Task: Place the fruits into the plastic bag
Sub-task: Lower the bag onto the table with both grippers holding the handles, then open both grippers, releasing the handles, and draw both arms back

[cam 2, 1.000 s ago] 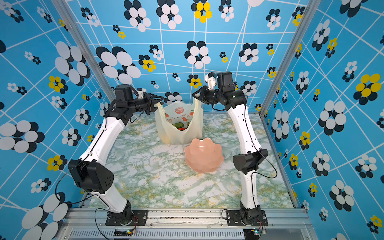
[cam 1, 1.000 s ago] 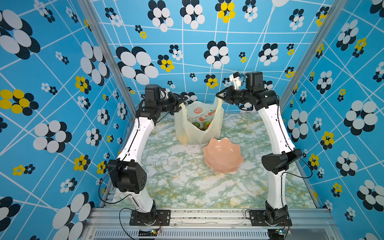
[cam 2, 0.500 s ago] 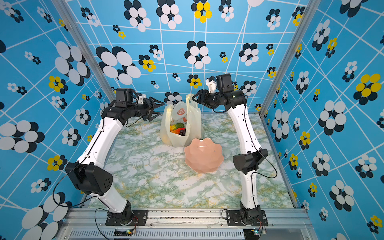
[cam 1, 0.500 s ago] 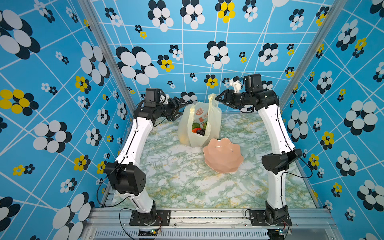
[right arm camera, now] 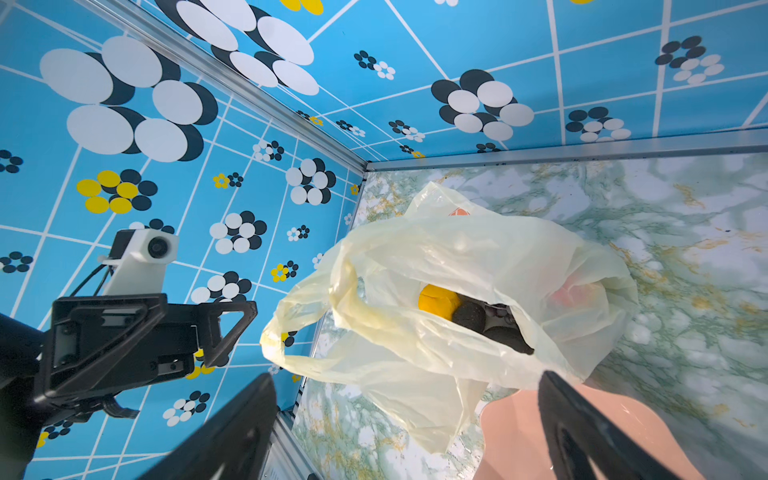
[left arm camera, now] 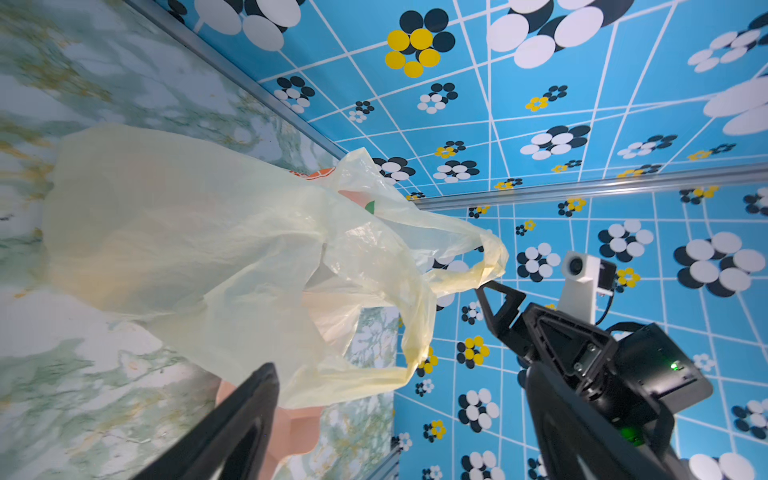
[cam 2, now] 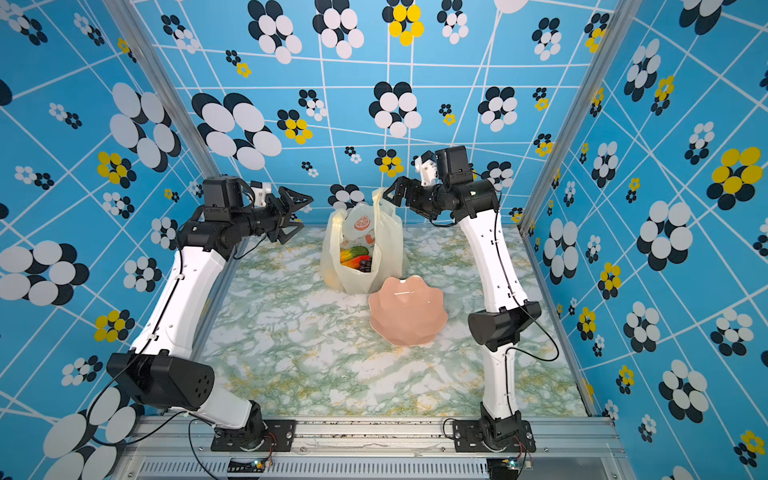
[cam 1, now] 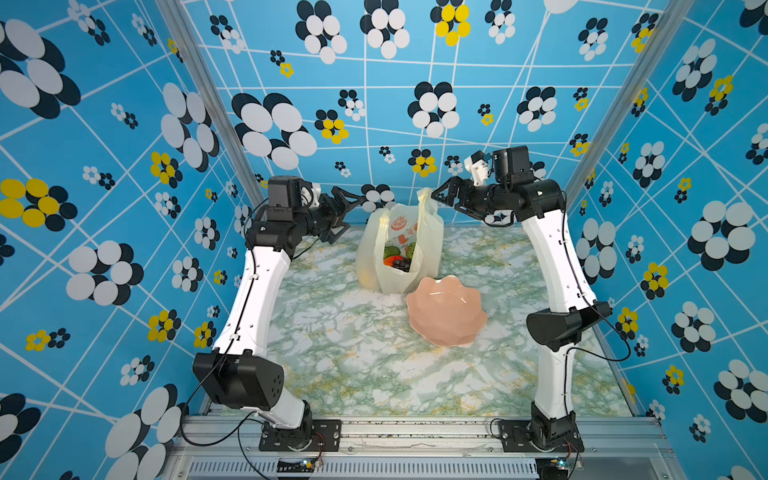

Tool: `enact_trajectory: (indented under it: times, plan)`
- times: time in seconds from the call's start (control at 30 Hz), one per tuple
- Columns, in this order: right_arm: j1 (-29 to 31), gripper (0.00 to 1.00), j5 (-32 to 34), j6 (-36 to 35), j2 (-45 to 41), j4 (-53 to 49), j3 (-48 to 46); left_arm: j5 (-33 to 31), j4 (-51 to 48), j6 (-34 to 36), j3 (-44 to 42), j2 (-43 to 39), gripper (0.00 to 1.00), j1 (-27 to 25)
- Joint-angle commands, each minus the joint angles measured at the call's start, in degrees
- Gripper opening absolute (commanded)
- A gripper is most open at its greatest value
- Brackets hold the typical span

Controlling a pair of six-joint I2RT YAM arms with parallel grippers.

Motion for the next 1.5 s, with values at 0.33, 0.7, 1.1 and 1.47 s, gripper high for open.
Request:
enact_trajectory:
  times: [0.33,0.7,1.1,1.47]
  plan:
    - [1.21,0.99,5.34,-2.7,-3.69,-0.66,1.21,-2.1,3.45,-1.1,-7.0,-6.92,0.99,3.62]
    - [1.29,0.99,12.99,-7.68,-7.72,-6.05,0.61,-11.02,-5.16,1.91,-6.23,-10.04,0.99,3.37]
    - [1.38,0.99,18.95,-3.01,-32.59,28.42,-44.31,-28.76,-14.15,12.54,-6.18,-15.86,0.99,-0.93]
    - [1.73,0.99,21.71,-21.91,-58.61,85.94,-95.17,-41.27,-6.92,18.31,-17.95,-26.05,0.99,-3.42]
